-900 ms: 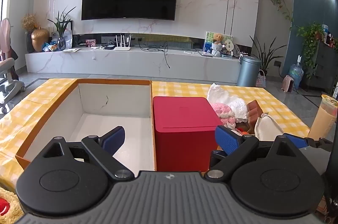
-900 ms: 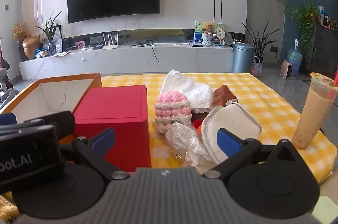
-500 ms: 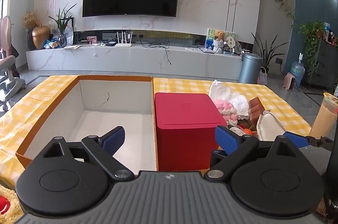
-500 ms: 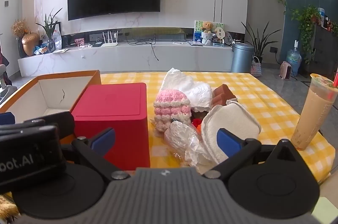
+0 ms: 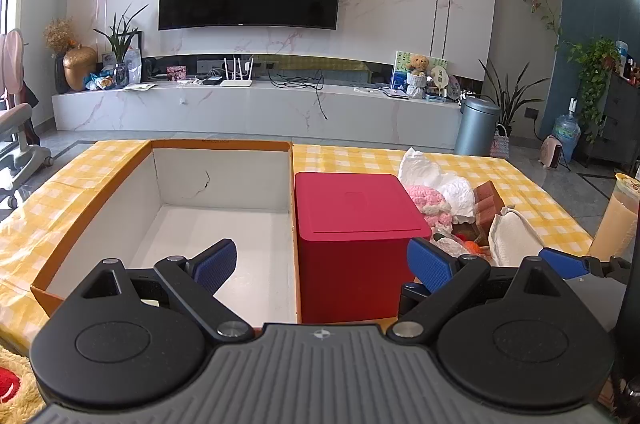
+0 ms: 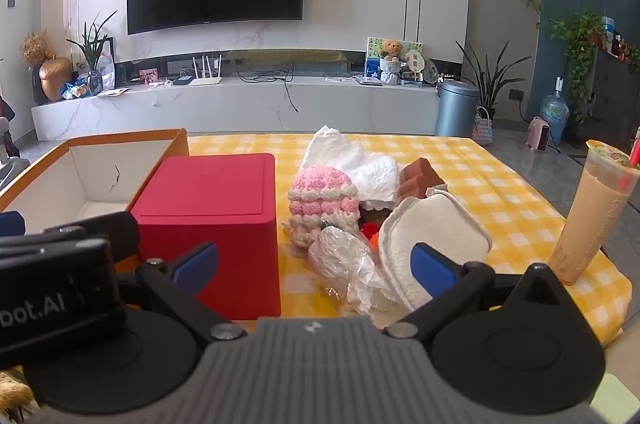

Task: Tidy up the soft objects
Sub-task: 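Move the right tool toward the white fuzzy mitt on the table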

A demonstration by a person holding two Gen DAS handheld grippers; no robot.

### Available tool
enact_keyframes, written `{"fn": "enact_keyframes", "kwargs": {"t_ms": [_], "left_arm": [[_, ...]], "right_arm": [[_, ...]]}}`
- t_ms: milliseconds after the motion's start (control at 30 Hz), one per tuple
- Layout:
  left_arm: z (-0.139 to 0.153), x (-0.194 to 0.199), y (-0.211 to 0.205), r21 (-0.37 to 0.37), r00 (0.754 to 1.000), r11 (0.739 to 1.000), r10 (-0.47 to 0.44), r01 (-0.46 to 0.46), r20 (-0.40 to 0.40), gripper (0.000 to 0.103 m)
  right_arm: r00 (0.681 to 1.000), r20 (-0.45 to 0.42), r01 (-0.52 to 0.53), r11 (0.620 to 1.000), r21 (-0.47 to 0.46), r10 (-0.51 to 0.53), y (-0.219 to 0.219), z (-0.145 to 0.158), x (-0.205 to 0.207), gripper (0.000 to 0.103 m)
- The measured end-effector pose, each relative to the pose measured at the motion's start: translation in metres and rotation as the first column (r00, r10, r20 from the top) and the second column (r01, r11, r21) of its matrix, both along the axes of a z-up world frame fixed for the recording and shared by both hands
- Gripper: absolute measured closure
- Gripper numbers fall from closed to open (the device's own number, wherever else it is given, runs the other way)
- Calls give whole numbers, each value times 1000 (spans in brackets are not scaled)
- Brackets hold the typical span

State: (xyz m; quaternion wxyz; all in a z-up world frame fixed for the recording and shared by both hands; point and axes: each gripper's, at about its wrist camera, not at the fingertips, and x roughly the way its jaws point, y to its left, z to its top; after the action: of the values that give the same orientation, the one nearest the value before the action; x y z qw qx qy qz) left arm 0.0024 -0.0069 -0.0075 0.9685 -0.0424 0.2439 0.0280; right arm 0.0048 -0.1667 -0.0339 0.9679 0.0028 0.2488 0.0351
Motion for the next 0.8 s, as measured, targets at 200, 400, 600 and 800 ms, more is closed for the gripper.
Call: {"fn": "enact_keyframes", "kwargs": {"t_ms": [200, 400, 600, 800], "left_arm": [[-1, 0, 0, 0, 1000, 1000, 0, 0, -6, 0], [-2, 0, 0, -12, 1000, 1000, -1, 1, -13, 0], [7, -5, 4, -69, 999, 997, -38, 37, -8, 0], [24, -13, 8, -109, 996, 992, -62, 68, 56, 0]], "right_arm": [[1000, -2, 3, 1000, -5, -3, 0, 0, -1, 3], [1000, 9, 16, 998, -56, -16, 4, 2, -4, 3], [999, -14, 40, 999, 7, -40, -7, 7, -5, 3], [988, -91, 131, 990, 46, -126, -33, 13, 2, 3]]}}
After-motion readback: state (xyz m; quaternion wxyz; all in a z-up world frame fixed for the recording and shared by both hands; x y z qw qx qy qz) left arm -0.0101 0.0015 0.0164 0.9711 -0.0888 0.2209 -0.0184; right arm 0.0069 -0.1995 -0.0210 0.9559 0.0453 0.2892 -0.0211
